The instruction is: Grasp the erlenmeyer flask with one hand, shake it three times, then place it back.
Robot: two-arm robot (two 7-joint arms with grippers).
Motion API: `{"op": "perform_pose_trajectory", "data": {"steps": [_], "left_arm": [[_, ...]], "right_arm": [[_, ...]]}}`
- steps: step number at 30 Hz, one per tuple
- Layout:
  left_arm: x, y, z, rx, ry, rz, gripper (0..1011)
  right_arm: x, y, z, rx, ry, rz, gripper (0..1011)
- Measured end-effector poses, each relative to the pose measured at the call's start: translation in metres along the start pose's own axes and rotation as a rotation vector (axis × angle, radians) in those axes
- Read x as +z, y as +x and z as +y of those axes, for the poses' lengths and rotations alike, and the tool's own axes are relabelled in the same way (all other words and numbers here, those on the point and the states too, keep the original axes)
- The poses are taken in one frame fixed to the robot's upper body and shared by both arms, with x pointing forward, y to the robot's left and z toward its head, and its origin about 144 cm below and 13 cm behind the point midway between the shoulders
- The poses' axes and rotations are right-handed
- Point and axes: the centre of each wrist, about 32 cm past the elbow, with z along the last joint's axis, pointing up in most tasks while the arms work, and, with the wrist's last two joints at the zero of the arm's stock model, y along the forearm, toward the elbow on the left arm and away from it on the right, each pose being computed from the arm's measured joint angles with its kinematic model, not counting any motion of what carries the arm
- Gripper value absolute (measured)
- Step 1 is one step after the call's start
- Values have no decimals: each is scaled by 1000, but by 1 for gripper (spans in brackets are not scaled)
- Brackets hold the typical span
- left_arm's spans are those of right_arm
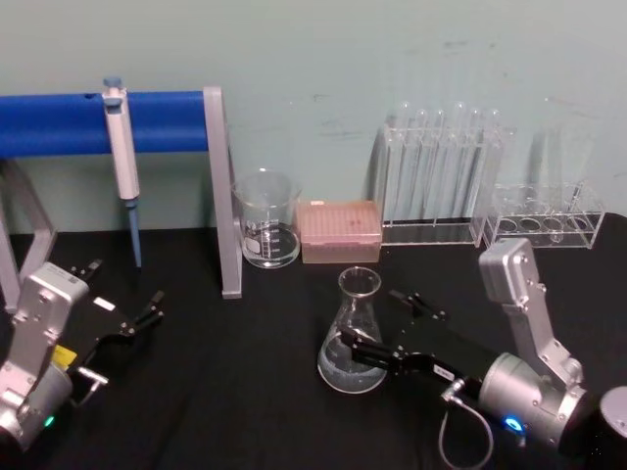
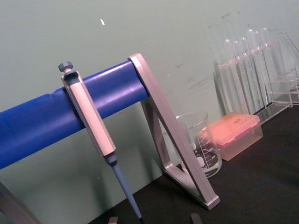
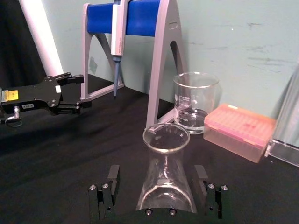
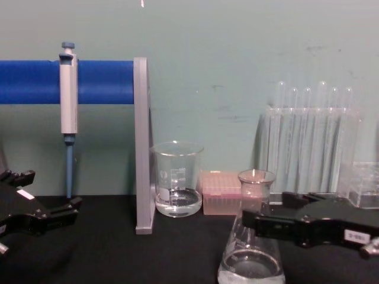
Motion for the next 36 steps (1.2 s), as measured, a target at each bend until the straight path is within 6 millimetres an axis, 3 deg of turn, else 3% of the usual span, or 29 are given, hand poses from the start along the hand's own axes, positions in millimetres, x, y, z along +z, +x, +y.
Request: {"op": "perform_pose_trajectory", "data": {"steps": [11,36], "left_arm": [[0,0,0,0,0,0,1001],[0,0,0,0,0,0,1001]], "right_arm": [[1,4,21,15,17,-38,1000],[1,7,38,5,23,-77,1000]]}}
